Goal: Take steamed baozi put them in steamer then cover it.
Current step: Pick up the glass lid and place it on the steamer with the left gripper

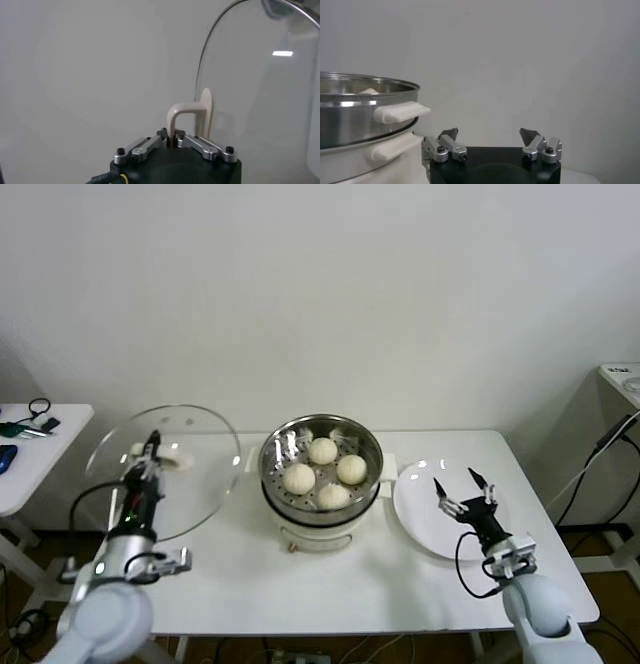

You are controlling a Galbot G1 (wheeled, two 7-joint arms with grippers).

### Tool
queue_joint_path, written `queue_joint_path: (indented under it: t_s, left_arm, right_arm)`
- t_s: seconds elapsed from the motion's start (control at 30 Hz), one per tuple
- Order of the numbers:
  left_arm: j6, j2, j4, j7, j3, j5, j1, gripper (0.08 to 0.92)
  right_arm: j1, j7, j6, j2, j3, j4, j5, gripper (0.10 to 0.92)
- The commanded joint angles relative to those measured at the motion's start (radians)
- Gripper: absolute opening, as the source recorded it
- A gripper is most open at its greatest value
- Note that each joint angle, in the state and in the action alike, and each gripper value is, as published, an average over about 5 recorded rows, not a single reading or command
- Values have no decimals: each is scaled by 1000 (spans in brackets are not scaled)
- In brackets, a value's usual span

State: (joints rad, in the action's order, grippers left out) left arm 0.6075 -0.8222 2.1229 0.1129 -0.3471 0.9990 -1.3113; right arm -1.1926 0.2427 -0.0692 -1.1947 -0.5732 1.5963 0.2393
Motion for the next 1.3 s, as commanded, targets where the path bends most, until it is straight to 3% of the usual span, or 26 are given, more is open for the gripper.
queue_joint_path:
  t_s: [0.03, 0.33, 0.63, 0.77, 1.3]
  left_arm:
    - [178, 7, 2, -210, 387, 36, 399, 149]
    - [178, -262, -89, -516, 514, 317, 520, 149]
    - [178, -504, -249, -425, 559, 378, 508, 149]
    - [178, -578, -316, -386, 554, 381, 512, 149]
    - [178, -665, -464, -360, 509, 436, 516, 149]
  right_arm:
    - [38, -2, -3, -30, 10, -38, -40, 823]
    - [24, -2, -11, -28, -26, -42, -41, 823]
    - [3, -1, -20, -20, -58, -43, -39, 823]
    - [-7, 1, -25, -18, -68, -42, -39, 823]
    - [-18, 6, -33, -23, -87, -46, -40, 823]
